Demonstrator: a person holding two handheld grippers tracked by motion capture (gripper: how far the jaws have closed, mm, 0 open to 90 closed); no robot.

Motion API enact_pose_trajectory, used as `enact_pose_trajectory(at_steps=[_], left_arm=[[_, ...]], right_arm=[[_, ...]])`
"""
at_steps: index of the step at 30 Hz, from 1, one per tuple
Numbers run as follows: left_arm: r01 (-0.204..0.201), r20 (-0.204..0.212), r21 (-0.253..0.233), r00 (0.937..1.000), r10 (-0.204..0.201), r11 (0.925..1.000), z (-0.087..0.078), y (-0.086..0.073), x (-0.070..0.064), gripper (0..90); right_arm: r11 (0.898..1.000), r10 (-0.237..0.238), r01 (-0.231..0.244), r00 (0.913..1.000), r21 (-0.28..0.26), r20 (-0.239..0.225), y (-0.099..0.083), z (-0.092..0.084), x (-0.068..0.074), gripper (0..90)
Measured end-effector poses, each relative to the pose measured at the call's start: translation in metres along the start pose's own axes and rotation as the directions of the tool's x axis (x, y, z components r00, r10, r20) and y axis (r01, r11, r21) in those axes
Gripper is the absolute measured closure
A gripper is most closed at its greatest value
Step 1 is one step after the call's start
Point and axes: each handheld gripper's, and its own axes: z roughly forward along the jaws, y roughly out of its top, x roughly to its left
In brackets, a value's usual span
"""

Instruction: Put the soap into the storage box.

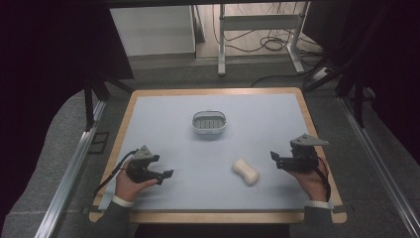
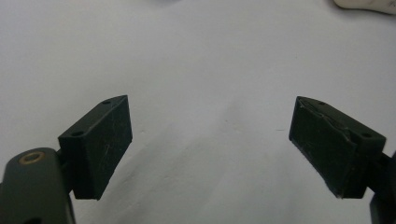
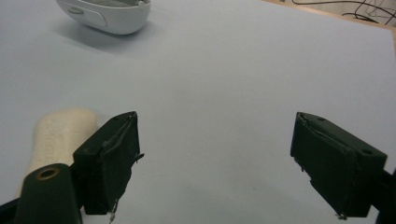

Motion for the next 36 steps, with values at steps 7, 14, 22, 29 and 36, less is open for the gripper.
enact_pose_trajectory(at_steps=[7, 14, 22, 29, 36], left_arm=[[-0.004, 0.0, 0.006, 1.0, 0.004, 1.0, 0.001, 0.0, 0.0, 13.9], [-0.006, 0.0, 0.011, 1.0, 0.006, 0.9999, 0.002, 0.0, -0.001, 13.9], [-0.013, 0.003, 0.014, 0.9999, 0.013, 0.9998, 0.0, 0.0, -0.001, 13.9], [-0.015, 0.003, 0.021, 0.9999, 0.015, 0.9997, 0.002, 0.0, 0.0, 13.9], [-0.016, 0.006, 0.013, 0.9999, 0.016, 0.9998, 0.0, 0.001, -0.001, 13.9]], right_arm=[[0.999, -0.039, 0.04, 0.9986, 0.012, -0.036, 0.009, -0.008, 0.01, 20.3], [0.998, -0.059, 0.06, 0.9977, 0.031, -0.035, 0.013, -0.008, 0.018, 20.6], [0.997, -0.063, 0.066, 0.9966, 0.045, -0.053, 0.016, -0.004, 0.025, 20.9], [0.992, -0.1, 0.105, 0.9928, 0.074, -0.066, 0.021, -0.002, 0.037, 21.3], [0.985, -0.126, 0.136, 0.987, 0.102, -0.1, 0.024, 0.004, 0.049, 21.9]])
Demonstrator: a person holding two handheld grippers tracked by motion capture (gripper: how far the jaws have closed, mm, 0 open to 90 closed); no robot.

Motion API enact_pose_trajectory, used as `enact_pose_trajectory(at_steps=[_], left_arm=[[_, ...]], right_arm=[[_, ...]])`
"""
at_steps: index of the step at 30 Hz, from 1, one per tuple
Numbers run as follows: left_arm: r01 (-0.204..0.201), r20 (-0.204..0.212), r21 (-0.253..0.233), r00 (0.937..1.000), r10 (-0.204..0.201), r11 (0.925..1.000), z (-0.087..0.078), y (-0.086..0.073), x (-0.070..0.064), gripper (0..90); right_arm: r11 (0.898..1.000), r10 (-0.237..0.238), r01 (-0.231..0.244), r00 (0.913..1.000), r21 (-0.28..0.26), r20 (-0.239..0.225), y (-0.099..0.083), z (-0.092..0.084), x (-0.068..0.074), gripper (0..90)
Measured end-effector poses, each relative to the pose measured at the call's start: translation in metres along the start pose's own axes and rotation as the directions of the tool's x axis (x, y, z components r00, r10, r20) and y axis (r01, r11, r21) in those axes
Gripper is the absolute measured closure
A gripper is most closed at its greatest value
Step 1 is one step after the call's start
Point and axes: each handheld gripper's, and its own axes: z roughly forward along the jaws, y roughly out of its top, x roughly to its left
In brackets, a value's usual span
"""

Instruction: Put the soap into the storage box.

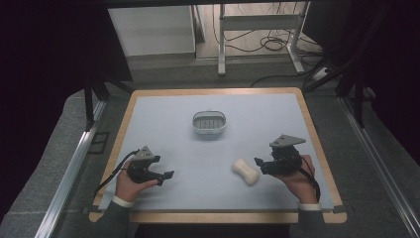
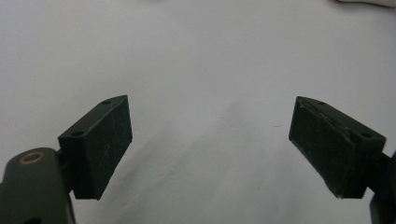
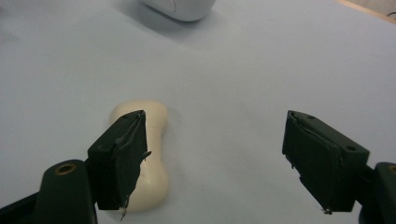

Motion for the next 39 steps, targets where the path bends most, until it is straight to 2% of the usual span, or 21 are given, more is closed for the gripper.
enact_pose_trajectory(at_steps=[8, 13, 27, 34, 35, 36, 37, 39], left_arm=[[0.003, 0.003, -0.005, 1.0, -0.003, 1.0, -0.001, 0.0, 0.0, 13.8], [0.003, 0.0, -0.005, 1.0, -0.003, 1.0, -0.002, 0.0, 0.001, 13.8], [0.01, 0.001, -0.004, 1.0, -0.01, 0.9999, -0.003, 0.0, 0.001, 13.8], [0.014, 0.005, -0.016, 0.9999, -0.014, 0.9998, -0.006, 0.0, 0.001, 13.8], [0.015, 0.007, -0.02, 0.9999, -0.014, 0.9997, -0.007, 0.0, 0.001, 13.8], [0.015, 0.007, -0.02, 0.9999, -0.014, 0.9997, -0.007, 0.0, 0.001, 13.8], [0.015, 0.007, -0.022, 0.9999, -0.015, 0.9996, -0.007, 0.0, 0.001, 13.8], [0.015, 0.01, -0.022, 0.9998, -0.015, 0.9996, -0.008, 0.0, 0.002, 13.8]], right_arm=[[0.999, -0.023, 0.024, 0.9994, 0.046, -0.026, 0.004, 0.011, 0.013, 22.0], [0.995, -0.023, 0.029, 0.9975, 0.093, -0.066, 0.005, 0.019, 0.019, 22.5], [0.987, -0.045, 0.058, 0.995, 0.148, -0.089, 0.007, 0.034, 0.031, 23.0], [0.974, -0.063, 0.083, 0.9932, 0.212, -0.097, 0.013, 0.04, 0.038, 24.0], [0.964, -0.076, 0.098, 0.9921, 0.248, -0.1, 0.015, 0.042, 0.041, 24.5], [0.964, -0.076, 0.098, 0.9921, 0.248, -0.1, 0.015, 0.042, 0.041, 24.5], [0.953, -0.086, 0.112, 0.9909, 0.282, -0.104, 0.018, 0.045, 0.044, 24.7], [0.944, -0.086, 0.113, 0.9914, 0.31, -0.099, 0.019, 0.048, 0.045, 24.9]])
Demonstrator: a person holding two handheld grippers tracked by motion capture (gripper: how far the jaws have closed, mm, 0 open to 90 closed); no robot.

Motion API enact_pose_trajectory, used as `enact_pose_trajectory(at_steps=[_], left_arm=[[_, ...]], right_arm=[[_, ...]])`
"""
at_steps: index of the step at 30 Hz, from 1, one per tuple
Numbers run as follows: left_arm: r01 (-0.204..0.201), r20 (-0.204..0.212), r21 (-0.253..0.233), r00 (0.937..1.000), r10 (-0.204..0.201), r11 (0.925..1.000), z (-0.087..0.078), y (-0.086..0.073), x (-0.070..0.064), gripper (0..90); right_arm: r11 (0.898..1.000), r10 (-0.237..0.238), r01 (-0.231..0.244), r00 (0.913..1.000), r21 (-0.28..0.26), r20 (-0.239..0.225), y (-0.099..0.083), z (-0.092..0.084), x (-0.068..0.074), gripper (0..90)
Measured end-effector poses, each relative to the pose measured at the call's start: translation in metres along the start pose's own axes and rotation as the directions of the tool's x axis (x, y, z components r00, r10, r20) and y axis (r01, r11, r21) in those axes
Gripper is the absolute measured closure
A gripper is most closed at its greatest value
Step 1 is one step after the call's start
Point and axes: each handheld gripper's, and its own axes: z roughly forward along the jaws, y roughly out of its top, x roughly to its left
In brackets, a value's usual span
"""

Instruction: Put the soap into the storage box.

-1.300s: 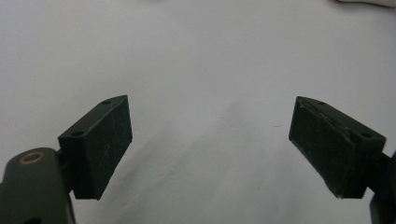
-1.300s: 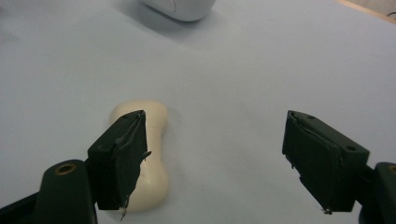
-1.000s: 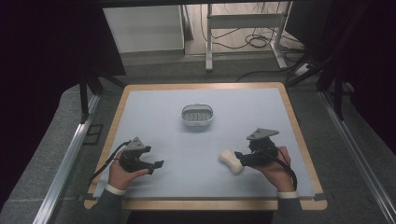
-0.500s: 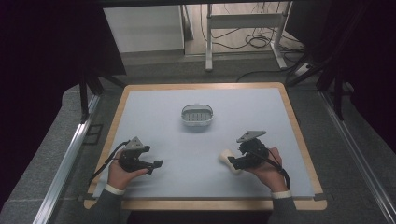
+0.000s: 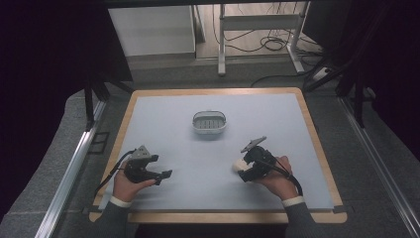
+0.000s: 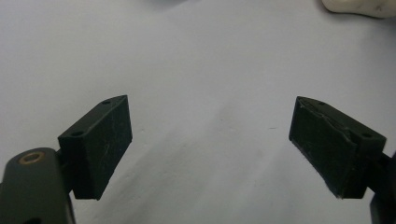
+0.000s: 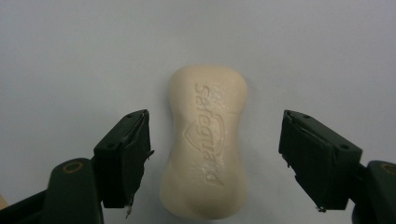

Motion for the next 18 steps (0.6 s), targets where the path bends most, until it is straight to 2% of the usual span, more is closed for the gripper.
enact_pose_trajectory(at_steps=[3, 5, 8, 10, 13, 18], left_arm=[[0.0, 0.001, 0.0, 1.0, 0.0, 1.0, 0.0, 0.0, 0.0, 13.8], [0.002, 0.002, -0.001, 1.0, -0.002, 1.0, 0.0, 0.0, 0.0, 13.8], [0.002, 0.001, 0.0, 1.0, -0.002, 1.0, 0.0, 0.0, 0.0, 13.8], [0.0, 0.001, -0.001, 1.0, 0.0, 1.0, 0.0, 0.0, 0.0, 13.8], [0.0, 0.0, -0.003, 1.0, 0.0, 1.0, 0.0, 0.0, 0.0, 13.8], [0.003, 0.0, -0.004, 1.0, -0.003, 1.0, -0.001, 0.0, 0.0, 13.8]], right_arm=[[1.0, -0.004, 0.004, 1.0, 0.021, 0.006, 0.002, 0.003, -0.001, 25.7], [0.999, 0.003, -0.002, 0.9998, 0.049, -0.019, 0.005, 0.009, 0.0, 26.4], [0.998, 0.001, 0.0, 0.9999, 0.07, -0.012, 0.006, 0.012, 0.0, 27.0], [0.996, 0.003, -0.003, 1.0, 0.091, -0.001, 0.008, 0.016, 0.0, 28.1], [0.993, 0.018, -0.016, 0.9996, 0.121, -0.022, 0.01, 0.019, 0.0, 30.7], [0.987, 0.023, -0.02, 0.9996, 0.162, -0.014, 0.014, 0.025, 0.0, 32.7]])
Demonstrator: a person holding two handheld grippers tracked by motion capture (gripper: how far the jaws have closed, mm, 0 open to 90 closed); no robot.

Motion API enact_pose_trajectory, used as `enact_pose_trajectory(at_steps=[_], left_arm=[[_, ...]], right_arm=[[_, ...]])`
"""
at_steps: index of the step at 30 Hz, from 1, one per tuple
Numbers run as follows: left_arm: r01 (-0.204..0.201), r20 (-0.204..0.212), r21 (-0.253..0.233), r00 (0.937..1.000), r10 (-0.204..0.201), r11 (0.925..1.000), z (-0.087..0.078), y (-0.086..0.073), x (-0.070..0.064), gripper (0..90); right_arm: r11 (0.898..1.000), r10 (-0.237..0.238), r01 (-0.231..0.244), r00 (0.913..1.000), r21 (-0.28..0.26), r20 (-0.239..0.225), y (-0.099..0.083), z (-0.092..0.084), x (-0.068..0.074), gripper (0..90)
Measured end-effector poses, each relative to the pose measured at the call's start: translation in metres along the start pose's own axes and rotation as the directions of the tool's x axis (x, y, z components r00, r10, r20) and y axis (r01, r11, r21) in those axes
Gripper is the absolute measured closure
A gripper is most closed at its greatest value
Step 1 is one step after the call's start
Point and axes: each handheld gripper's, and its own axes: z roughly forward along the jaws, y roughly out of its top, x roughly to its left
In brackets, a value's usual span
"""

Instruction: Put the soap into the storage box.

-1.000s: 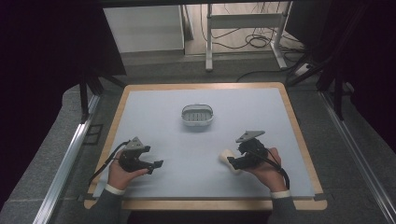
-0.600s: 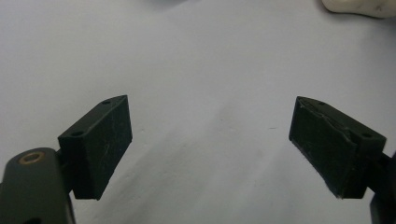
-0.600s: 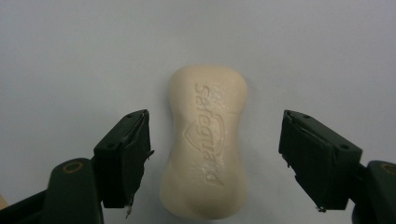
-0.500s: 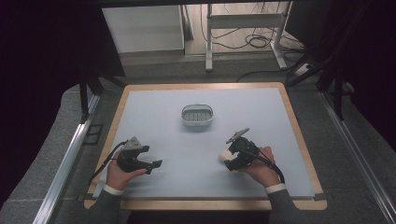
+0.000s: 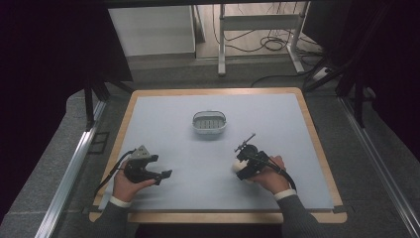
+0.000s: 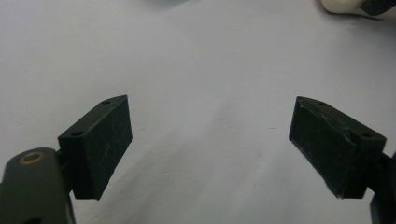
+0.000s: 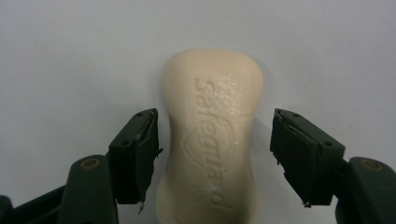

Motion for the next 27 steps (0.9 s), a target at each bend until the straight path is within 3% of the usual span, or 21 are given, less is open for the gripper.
enact_pose_trajectory(at_steps=[6, 13, 18, 27], left_arm=[[0.002, 0.001, -0.001, 1.0, -0.002, 1.0, 0.0, 0.0, 0.0, 13.8], [-0.001, 0.002, 0.001, 1.0, 0.001, 1.0, 0.001, -0.001, 0.001, 13.8], [-0.002, 0.002, 0.003, 1.0, 0.002, 1.0, 0.002, -0.001, 0.0, 13.8], [-0.002, 0.0, 0.007, 1.0, 0.002, 1.0, 0.003, -0.001, 0.0, 13.8]], right_arm=[[0.999, 0.006, -0.006, 1.0, 0.047, -0.003, 0.005, 0.006, 0.001, 36.2], [0.996, 0.034, -0.032, 0.9991, 0.086, -0.027, 0.008, 0.01, -0.003, 48.3], [0.994, 0.041, -0.038, 0.9988, 0.101, -0.028, 0.01, 0.01, -0.004, 49.1], [0.996, 0.037, -0.033, 0.9979, 0.079, -0.054, 0.009, 0.0, -0.013, 49.3]])
